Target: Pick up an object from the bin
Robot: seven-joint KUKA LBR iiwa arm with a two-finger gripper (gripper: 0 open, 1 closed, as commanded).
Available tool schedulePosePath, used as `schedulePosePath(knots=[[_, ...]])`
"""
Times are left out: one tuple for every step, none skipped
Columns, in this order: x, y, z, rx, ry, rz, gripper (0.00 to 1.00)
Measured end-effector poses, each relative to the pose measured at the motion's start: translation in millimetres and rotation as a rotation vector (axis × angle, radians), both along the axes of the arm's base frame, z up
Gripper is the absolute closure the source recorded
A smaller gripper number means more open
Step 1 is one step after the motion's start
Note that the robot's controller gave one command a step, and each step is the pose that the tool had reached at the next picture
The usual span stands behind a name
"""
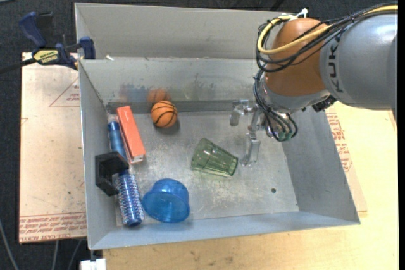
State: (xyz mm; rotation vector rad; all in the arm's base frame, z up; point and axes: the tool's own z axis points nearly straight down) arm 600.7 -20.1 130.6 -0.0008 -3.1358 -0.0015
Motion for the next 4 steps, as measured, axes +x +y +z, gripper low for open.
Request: schedulePosePath(knots=[[1.6, 0.0, 4.8, 0.0, -0.007, 0.0, 0.0], [-22.7, 26.0, -34.6, -0.001, -0.007, 0.012, 0.0], [-17.3, 32.4, -56.9, 0.003, -0.002, -0.016, 0.0], [-33.2, 45.3, -60.1, 0.0, -0.01, 0.153, 1.0]])
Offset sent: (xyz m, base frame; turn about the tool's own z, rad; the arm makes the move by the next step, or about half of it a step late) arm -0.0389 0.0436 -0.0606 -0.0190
